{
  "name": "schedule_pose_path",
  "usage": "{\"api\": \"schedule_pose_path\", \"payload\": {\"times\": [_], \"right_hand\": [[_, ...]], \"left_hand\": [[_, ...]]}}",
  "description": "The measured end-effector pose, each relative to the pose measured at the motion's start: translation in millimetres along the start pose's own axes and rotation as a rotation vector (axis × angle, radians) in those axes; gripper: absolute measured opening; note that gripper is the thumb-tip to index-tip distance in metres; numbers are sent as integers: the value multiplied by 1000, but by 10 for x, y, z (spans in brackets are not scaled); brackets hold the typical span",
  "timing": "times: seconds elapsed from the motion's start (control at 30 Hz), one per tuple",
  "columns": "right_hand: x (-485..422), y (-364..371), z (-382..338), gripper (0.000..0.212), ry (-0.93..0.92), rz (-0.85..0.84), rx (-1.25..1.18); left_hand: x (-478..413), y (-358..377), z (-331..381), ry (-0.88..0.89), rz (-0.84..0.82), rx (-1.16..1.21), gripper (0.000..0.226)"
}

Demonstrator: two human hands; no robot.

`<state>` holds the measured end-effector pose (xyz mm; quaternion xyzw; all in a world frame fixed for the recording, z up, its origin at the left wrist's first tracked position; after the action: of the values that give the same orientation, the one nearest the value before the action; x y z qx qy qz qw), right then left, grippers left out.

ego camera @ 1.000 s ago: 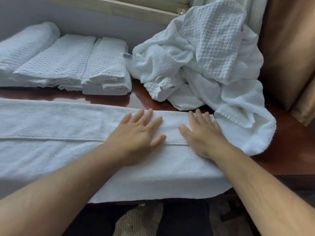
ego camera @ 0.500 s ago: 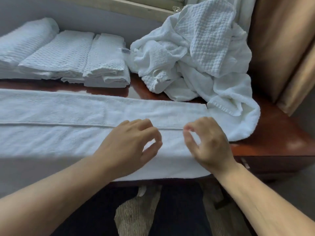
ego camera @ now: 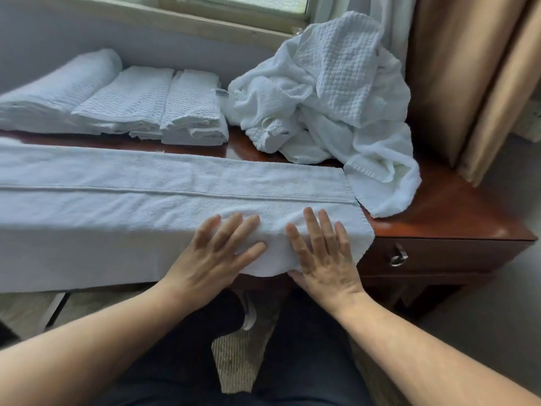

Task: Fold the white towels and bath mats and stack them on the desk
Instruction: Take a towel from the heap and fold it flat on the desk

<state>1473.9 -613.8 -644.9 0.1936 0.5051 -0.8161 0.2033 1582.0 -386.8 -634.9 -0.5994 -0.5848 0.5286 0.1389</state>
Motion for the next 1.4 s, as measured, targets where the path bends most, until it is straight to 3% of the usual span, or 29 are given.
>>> {"api": "schedule_pose_path", "payload": {"times": [0.1, 0.23, 0.33, 0.47, 0.6, 0.67, 0.77, 0.9, 1.03, 1.1, 1.13, 1.23, 1.4], "right_hand": [[4, -37, 18, 96, -4, 82, -16], [23, -122, 73, 82, -57, 192, -134], [-10, -225, 172, 58, -39, 321, -188], [-127, -411, 316, 22, -27, 328, -285], [-411, -599, 415, 29, 171, -93, -517], [-536, -605, 416, 33, 272, -237, -602], [-683, -638, 428, 30, 367, -321, -755], [-832, -639, 501, 27, 357, -457, -842], [-895, -638, 621, 29, 324, -552, -941], [-896, -675, 685, 47, 224, -592, -832], [-895, -682, 710, 54, 166, -601, -771], [-925, -655, 779, 51, 45, -566, -659], [-994, -607, 966, 56, 95, -259, -605]], "left_hand": [[4, -23, -15, 8, 14, 39, 77], [-25, -116, -56, -10, 16, 222, 50], [-149, -272, -75, -102, 55, 386, 19], [-312, -456, -190, -238, 41, 516, 8], [-577, -545, -335, -499, -219, 854, 26], [-682, -566, -376, -585, -222, 919, 29], [-687, -619, -295, -476, -239, 830, 19], [-606, -576, -132, -243, -239, 467, 43], [-650, -552, -216, -357, -240, 554, 22], [-690, -540, -292, -414, -255, 667, 12], [-717, -528, -340, -447, -271, 720, 22], [-806, -500, -494, -580, -263, 870, 31], [-1024, -442, -635, -624, -71, 787, 27]]}}
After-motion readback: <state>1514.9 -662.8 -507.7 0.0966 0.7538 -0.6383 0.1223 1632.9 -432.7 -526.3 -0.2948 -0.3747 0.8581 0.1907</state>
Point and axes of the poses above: each hand's wrist, its own x-axis away from the middle knuckle, its own y-axis out of the palm, z = x × y, the point moved 1 cm from there along -x, towards the middle knuckle
